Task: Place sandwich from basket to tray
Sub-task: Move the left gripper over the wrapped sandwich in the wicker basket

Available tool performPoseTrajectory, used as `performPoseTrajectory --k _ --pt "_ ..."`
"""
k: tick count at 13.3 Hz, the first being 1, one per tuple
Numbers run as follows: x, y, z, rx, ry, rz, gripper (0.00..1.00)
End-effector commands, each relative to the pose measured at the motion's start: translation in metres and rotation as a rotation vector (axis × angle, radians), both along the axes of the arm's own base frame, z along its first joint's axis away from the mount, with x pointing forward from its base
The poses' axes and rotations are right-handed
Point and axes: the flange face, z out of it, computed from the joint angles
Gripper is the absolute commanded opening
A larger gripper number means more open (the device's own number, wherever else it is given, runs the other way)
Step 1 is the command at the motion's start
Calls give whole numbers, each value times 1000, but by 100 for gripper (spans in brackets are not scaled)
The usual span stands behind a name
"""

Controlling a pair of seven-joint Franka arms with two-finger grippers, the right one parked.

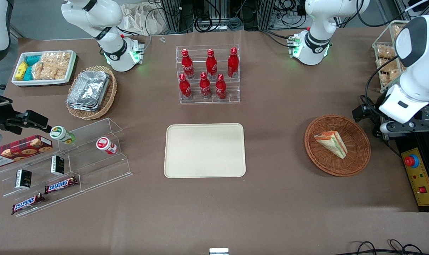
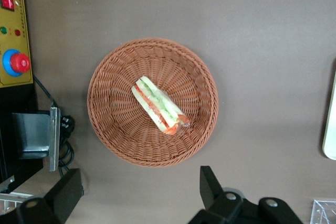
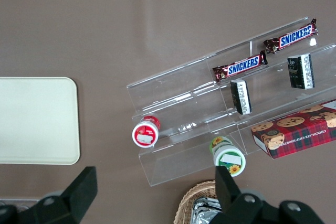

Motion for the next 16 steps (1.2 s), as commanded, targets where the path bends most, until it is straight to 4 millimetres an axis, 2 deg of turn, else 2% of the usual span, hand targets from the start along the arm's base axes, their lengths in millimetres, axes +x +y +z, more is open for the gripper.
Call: performPoseTrajectory --k 1,3,6,9,11,12,14,16 --pt "13 -5 7 -2 28 -6 100" --pt "14 -4 10 -3 21 -13 100" --pt "8 -3 -5 23 62 -14 100" --pt "1 7 -50 34 146 84 100" --pt "-3 39 -67 -2 123 162 100" --pt "-6 44 -77 -34 112 193 100" --pt "-8 54 -112 -47 74 322 100" --pt "-12 51 -147 -49 25 427 100"
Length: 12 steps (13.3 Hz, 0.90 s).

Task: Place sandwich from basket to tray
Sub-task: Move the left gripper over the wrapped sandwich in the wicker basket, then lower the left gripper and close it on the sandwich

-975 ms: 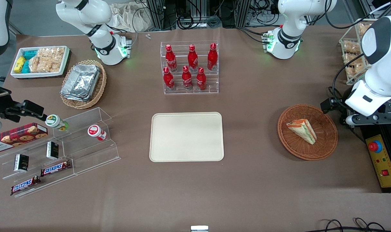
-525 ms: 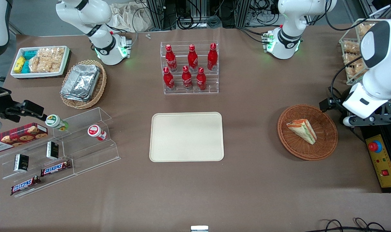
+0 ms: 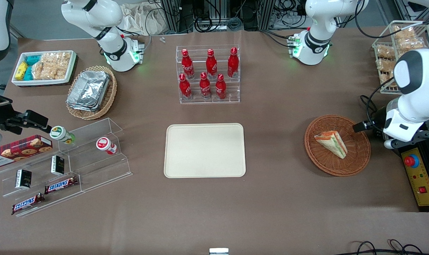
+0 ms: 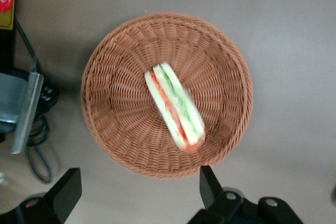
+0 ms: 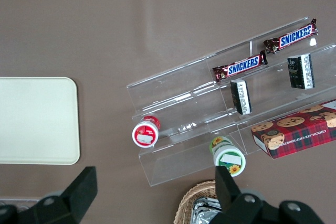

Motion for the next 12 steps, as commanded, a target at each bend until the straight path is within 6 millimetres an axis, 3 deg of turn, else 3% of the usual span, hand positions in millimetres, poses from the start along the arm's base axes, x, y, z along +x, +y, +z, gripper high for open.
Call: performPoseTrajectory --k 1,4,5,12 --pt "-13 -11 -41 -1 -50 140 100" --pt "-5 -43 -97 11 -47 299 100" --pt "-3 -44 -108 15 -44 337 100" --pt "-7 -35 -139 26 -36 350 100"
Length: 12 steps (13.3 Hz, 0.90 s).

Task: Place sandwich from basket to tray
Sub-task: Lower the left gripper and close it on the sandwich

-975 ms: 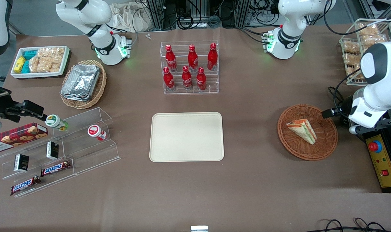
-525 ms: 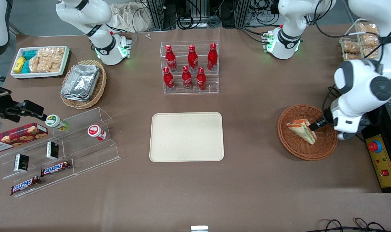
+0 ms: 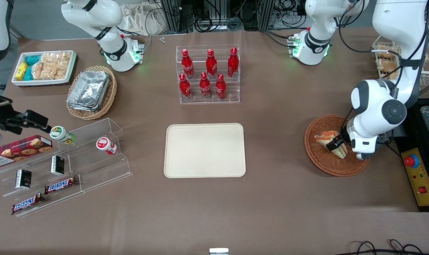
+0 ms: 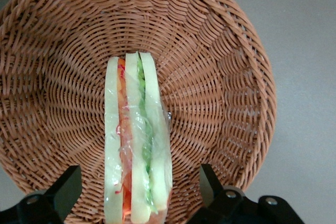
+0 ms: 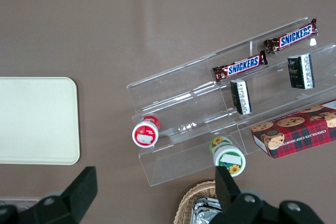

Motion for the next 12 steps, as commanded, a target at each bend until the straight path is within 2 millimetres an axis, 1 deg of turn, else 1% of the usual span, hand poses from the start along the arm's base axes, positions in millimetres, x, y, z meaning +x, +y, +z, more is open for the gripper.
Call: performPoseTrajectory --k 1,2,4,5,6,7,8,10,11,12 --pt "-3 3 -11 17 -14 22 100" --pt "-3 3 -16 16 -19 25 100" --pt "-7 2 -38 15 -8 26 100" --pt "-7 3 -42 19 -10 21 100" --pt "-7 3 -42 20 -12 20 99" --pt "-6 3 -40 21 -15 36 93" --pt "-4 3 -39 23 -19 63 80" --pt "-1 3 -32 24 -31 82 42" --pt "-2 3 -30 26 -28 81 20" --pt "-2 3 -26 27 -31 81 6"
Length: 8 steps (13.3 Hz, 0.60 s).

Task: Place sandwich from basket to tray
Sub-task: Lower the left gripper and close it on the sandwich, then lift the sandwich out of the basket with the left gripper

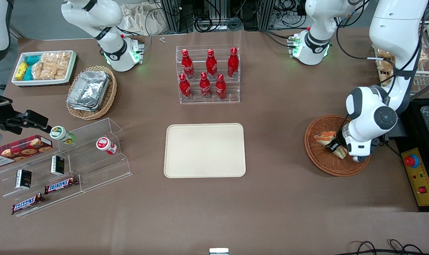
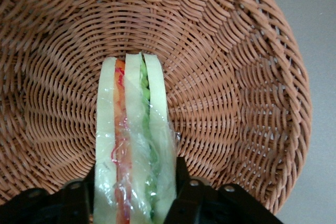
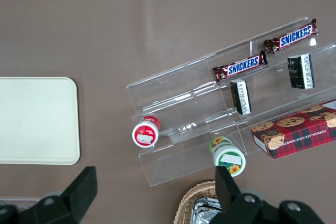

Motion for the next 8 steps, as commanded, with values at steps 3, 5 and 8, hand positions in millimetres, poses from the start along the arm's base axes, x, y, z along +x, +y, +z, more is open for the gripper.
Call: performPoseTrajectory --k 3,5,8 --pt "0 2 51 34 6 46 4" --pt "4 -5 98 44 50 72 4" --pt "23 -44 179 59 114 34 4"
